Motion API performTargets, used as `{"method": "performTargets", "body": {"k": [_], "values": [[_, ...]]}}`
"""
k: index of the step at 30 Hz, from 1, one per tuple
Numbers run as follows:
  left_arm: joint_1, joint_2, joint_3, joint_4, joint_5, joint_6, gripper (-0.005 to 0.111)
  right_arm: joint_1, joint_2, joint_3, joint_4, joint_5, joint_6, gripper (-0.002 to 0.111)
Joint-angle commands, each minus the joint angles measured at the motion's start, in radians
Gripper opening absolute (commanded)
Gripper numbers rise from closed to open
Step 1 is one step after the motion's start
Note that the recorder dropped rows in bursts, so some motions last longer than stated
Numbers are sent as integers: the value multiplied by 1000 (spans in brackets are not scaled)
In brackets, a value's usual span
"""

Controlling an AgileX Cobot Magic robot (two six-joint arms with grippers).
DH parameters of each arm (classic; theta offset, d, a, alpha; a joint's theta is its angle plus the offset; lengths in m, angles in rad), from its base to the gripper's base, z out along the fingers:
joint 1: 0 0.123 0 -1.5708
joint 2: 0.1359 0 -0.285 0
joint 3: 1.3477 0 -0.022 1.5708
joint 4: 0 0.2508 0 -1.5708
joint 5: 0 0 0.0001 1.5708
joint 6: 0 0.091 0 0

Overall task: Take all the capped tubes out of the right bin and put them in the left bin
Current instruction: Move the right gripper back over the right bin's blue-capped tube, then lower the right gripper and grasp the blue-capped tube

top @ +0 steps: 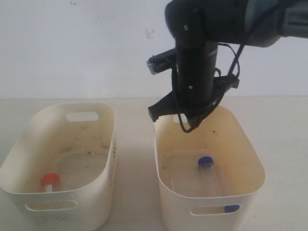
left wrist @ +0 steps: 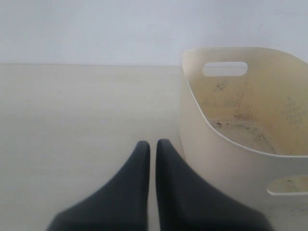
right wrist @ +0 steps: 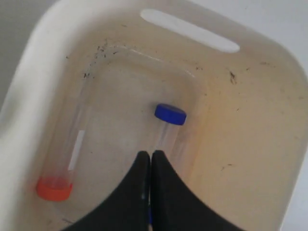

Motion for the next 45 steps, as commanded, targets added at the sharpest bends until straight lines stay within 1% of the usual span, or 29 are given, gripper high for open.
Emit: {"method": "performTargets", "body": {"k": [1,18,26,27,28,29,30,32,37,41,45], "values": [[5,-4,3,-4,-3,2,4,-74,12,-1,130,8,-14,0],[5,-4,3,-4,-3,2,4,-77,171,-1,77,8,-29,0],[5,-4,3,-4,-3,2,4,-75,202,2,69,8,-29,1],[5,-4,3,-4,-3,2,4,-75,202,2,69,8,-29,2],[5,-4,3,-4,-3,2,4,-75,204,2,69,8,-29,12],[5,-4,3,-4,-3,2,4,-75,207,2,69,8,-31,19],[5,-4,3,-4,-3,2,4,-75,217,2,69,8,-31,36],[5,-4,3,-4,-3,2,4,-75,235,2,78,8,-33,50],[5,-4,3,-4,-3,2,4,-75,269,11,55,8,-28,50],[5,-4,3,-4,-3,2,4,-77,298,104,-17,8,19,50],[5,-4,3,-4,-3,2,4,-77,329,139,-15,8,20,50]]}}
